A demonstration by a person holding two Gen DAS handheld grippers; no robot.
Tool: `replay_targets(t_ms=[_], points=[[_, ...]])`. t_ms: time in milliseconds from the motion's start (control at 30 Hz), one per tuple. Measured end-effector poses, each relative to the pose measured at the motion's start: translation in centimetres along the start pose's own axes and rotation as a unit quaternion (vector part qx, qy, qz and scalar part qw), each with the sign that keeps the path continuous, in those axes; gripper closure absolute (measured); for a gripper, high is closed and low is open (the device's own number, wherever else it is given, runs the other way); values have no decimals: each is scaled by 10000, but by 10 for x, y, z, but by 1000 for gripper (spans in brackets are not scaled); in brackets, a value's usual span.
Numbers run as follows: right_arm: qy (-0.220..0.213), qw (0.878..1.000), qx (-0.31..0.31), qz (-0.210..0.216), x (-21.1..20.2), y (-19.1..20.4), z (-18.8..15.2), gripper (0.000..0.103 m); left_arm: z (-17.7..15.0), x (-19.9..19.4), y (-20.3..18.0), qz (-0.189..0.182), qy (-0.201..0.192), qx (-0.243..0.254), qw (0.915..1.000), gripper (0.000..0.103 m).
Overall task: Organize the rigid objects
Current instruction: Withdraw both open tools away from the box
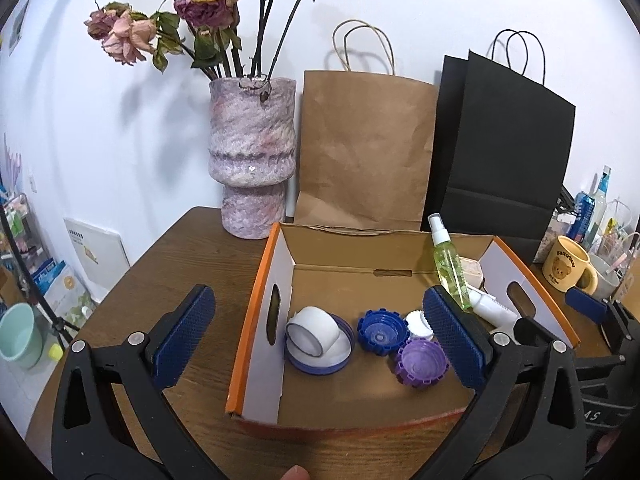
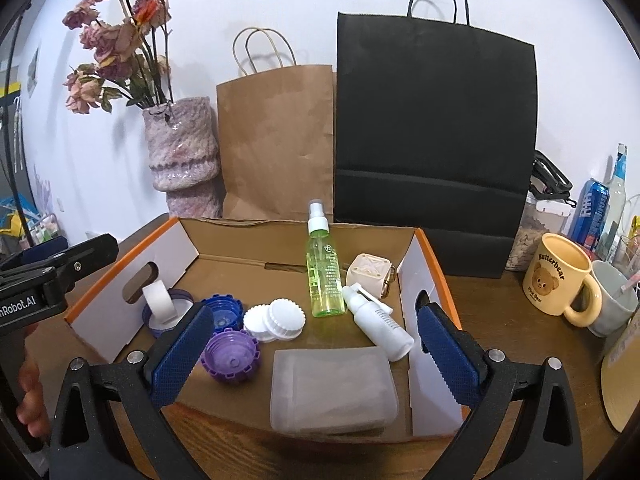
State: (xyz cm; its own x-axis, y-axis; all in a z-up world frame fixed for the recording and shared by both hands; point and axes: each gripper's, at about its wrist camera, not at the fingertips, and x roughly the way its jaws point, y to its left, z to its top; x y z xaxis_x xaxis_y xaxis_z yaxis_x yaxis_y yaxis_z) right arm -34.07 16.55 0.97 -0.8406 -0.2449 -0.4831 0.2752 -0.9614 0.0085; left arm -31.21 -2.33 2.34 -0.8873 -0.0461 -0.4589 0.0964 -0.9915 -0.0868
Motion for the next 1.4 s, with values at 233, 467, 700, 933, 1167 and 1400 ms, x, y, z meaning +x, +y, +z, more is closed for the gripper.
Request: replay_targets(t_ms=[233,467,700,933,1167,1400], points=[[-112,9999,-12,77,-28,1,-6,0,-6,-29,2,-64,-119,99,9999,0],[-230,9996,-28,188,-65,5,-16,0,-16,-56,6,-148,-133,128,9997,0],[-252,9992,-99,302,-105,16,-27,0,-29,-86,8,-194,-66,209,9996,0],[-152,9994,-182,254,-146,26,-50,0,-46,-124,13,-227,-14,237,9995,0],[-39,9996,-176,221,-185,32,-75,0,-71,-167,12,-309,26,343,9989,0],[25,9997,-142,203,-215,41,-96,0,-98,-194,14,-340,172,336,9987,0]])
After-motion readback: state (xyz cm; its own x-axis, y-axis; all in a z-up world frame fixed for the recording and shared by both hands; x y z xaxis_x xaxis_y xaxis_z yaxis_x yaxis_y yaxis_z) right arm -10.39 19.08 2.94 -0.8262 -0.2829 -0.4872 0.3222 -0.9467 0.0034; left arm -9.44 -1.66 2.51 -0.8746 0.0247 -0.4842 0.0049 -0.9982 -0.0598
